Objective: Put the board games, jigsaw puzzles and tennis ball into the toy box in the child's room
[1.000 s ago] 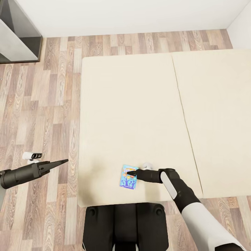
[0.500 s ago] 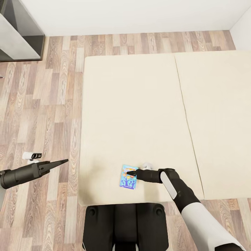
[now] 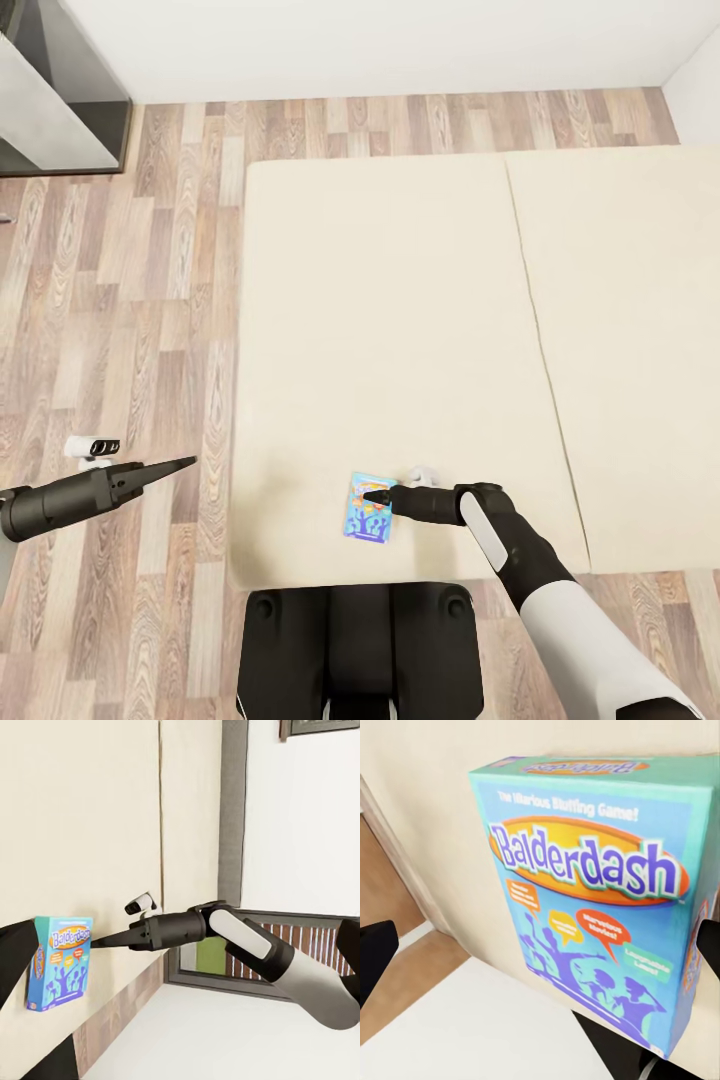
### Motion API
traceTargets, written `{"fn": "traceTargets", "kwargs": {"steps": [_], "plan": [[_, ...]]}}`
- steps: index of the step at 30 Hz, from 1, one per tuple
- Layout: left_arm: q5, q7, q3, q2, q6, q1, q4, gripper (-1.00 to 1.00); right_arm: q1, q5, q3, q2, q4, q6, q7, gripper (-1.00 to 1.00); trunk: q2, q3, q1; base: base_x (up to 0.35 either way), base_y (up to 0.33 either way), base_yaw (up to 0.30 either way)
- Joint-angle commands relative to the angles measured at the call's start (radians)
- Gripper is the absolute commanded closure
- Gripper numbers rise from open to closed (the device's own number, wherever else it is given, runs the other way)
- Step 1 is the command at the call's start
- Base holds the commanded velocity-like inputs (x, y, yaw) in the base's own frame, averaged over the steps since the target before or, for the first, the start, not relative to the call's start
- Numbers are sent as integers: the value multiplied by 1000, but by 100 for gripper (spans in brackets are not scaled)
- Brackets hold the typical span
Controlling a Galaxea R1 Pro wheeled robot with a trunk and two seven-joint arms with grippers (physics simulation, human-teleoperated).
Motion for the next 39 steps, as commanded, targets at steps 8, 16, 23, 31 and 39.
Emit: {"fn": "traceTargets", "kwargs": {"steps": [8, 16, 23, 31, 39], "plan": [[-1, -4, 0, 1, 11, 0, 0, -100, 0, 0, 0, 0, -1, 4, 2, -100, -2, -1, 1, 0, 14, 72], [-1, -4, 1, 2, 11, 0, 0, -100, 0, 0, 0, 0, -1, 4, 2, -100, -2, -1, 1, 0, 27, 8], [-1, -4, 0, 2, 11, 0, 0, -100, 0, 0, 0, 0, -1, 4, 2, -100, -2, -1, 1, 0, 46, 1], [-1, -4, 1, 2, 11, 0, 0, -100, 0, 1, 0, 0, -1, 4, 2, -100, -2, -1, 1, 0, 34, 0], [-1, -4, 0, 1, 11, 0, 0, -100, 0, 0, 0, 0, -1, 4, 2, -100, -2, -1, 1, 0, 42, 0]]}}
